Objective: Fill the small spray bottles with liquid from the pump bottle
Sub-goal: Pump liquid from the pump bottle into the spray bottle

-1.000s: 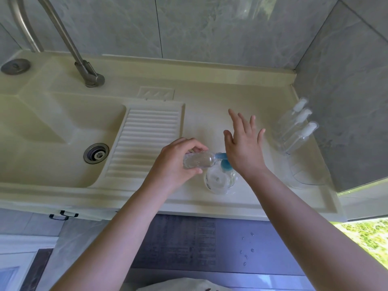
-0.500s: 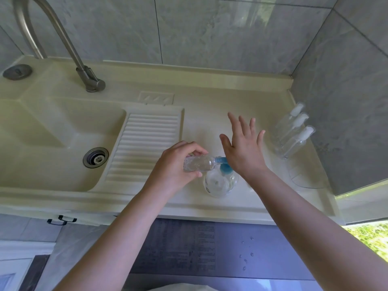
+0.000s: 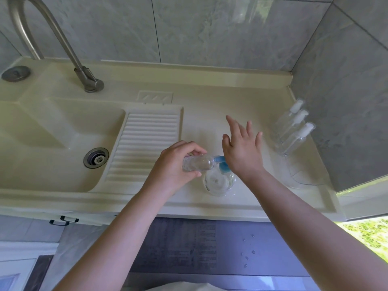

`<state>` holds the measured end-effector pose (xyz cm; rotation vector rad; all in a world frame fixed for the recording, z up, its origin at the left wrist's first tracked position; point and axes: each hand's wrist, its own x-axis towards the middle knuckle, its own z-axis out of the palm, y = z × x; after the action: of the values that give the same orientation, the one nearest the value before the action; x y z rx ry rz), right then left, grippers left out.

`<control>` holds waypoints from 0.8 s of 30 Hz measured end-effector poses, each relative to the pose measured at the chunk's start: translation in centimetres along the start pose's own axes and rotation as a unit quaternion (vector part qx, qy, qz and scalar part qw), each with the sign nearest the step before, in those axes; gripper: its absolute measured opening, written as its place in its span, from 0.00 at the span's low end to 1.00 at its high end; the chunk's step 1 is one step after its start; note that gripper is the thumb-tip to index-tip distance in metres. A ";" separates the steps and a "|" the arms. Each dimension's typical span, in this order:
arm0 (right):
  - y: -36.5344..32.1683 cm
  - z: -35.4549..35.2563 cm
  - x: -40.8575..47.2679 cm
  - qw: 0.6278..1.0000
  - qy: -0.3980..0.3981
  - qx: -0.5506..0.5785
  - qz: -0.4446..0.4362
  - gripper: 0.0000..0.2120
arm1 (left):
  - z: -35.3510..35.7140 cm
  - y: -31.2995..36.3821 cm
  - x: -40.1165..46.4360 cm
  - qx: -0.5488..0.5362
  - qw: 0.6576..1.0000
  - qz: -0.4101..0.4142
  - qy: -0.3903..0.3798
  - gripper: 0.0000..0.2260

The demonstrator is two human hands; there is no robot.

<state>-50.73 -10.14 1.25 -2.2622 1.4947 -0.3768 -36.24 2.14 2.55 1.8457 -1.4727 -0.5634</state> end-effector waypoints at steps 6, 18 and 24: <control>-0.1 -0.5 0.3 1.000 -0.004 0.002 -0.014 0.26 | -0.1 0.1 0.0 0.000 1.000 0.003 0.005 0.22; -0.3 0.0 -0.2 1.000 -0.020 0.003 0.006 0.25 | 0.2 -0.3 -0.2 -0.003 1.000 0.003 0.010 0.22; -0.4 -0.6 0.4 1.000 -0.013 0.010 0.002 0.26 | -0.1 -0.1 -0.3 -0.009 1.000 -0.003 0.013 0.22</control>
<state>-50.54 -10.47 1.98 -2.2408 1.4755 -0.3585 -36.20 2.45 2.50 1.8390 -1.4404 -0.5510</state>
